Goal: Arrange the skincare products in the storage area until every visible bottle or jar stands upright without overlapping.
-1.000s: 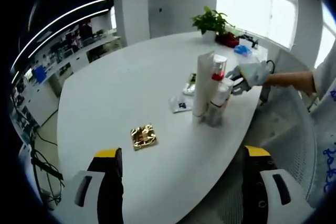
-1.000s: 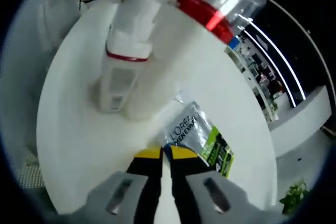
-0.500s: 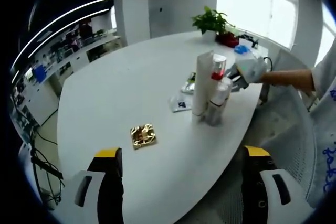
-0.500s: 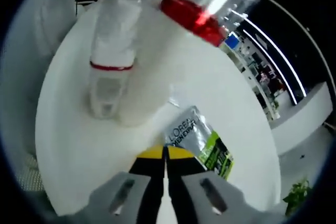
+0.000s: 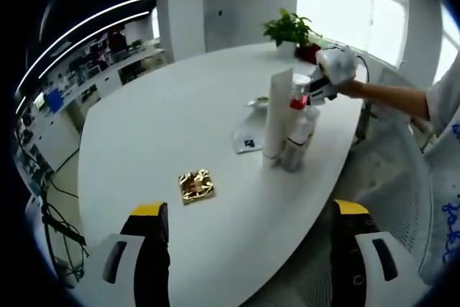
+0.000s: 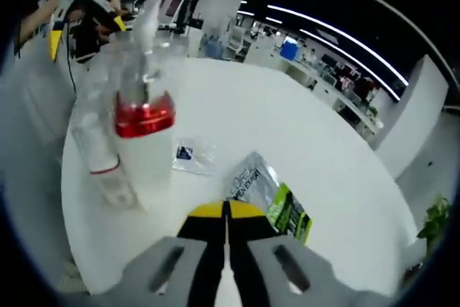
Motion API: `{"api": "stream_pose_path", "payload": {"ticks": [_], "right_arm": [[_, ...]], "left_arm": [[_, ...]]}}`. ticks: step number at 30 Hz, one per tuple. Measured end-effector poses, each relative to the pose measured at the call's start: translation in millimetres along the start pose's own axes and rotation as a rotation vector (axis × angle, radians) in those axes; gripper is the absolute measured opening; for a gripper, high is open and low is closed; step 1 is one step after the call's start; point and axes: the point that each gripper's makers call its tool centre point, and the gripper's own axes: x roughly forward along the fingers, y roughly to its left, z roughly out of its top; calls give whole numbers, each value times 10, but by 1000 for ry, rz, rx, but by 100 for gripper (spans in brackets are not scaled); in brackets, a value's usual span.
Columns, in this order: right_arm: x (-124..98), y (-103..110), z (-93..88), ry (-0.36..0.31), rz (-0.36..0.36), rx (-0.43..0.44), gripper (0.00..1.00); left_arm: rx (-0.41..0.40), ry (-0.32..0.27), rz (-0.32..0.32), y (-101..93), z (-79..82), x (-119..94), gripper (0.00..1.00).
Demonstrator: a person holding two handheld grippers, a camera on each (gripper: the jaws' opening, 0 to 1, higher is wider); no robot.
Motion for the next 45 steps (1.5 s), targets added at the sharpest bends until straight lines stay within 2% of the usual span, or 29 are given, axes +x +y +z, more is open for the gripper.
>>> {"api": "stream_pose_path", "payload": {"ticks": [5,12,17,27,32,34,37,45], "right_arm": [[-80,-169,232,-63,7,58,1],[-102,-422,411,-103,7,123,1],[-128,-603,569,-122,-19,142,1],[22,-918,721,-129,-20,225,1],[69,-1033,918,-171,-20,241,1],[61,-1011,1007,-189,-12,252,1],[68,-924,1192,-211,2,219,1],[128,-693,1657,-276,71,167,1]], "left_arm": [[0,-6,-1,-2,26,7,91],[-1,-8,3,11,47,19,91],[6,-18,7,28,103,18,91],[25,-19,3,100,187,74,90],[17,-40,13,177,288,70,89],[22,-47,10,198,331,56,89],[17,-68,-5,219,404,35,88],[19,-79,27,344,527,2,85]]}}
